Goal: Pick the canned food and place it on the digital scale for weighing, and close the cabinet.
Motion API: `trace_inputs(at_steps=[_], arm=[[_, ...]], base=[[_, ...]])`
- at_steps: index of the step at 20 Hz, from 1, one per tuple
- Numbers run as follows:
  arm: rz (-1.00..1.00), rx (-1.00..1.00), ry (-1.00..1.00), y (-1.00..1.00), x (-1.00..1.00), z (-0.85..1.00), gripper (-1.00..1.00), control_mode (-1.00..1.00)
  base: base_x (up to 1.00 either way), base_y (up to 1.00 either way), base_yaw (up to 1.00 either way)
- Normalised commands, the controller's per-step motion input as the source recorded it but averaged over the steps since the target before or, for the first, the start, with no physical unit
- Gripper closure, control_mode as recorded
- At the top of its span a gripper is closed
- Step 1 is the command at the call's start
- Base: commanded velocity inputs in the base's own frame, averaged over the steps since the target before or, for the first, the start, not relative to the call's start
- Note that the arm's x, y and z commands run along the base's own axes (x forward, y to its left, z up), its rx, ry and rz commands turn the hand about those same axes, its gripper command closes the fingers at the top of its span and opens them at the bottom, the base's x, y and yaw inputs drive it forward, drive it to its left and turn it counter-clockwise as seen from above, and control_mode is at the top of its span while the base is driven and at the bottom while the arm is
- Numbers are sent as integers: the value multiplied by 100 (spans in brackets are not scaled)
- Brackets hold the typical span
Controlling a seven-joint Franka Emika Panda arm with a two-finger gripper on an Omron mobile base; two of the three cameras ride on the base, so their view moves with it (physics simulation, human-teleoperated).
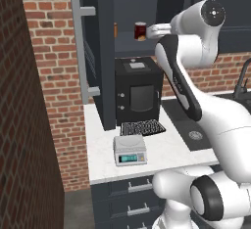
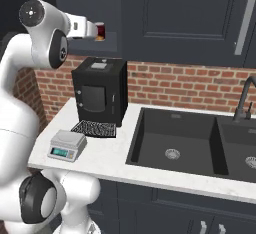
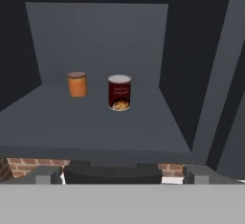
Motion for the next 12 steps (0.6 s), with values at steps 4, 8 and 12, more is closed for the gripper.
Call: trace_inputs(at_steps=[4,8,12], arm=[[0,0,2,0,31,0,-100,-100],[0,0,0,0,40,0,-100,-100],[0,0,0,6,47,0,-100,-100]], base=[[0,0,0],[0,0,0],[0,0,0]])
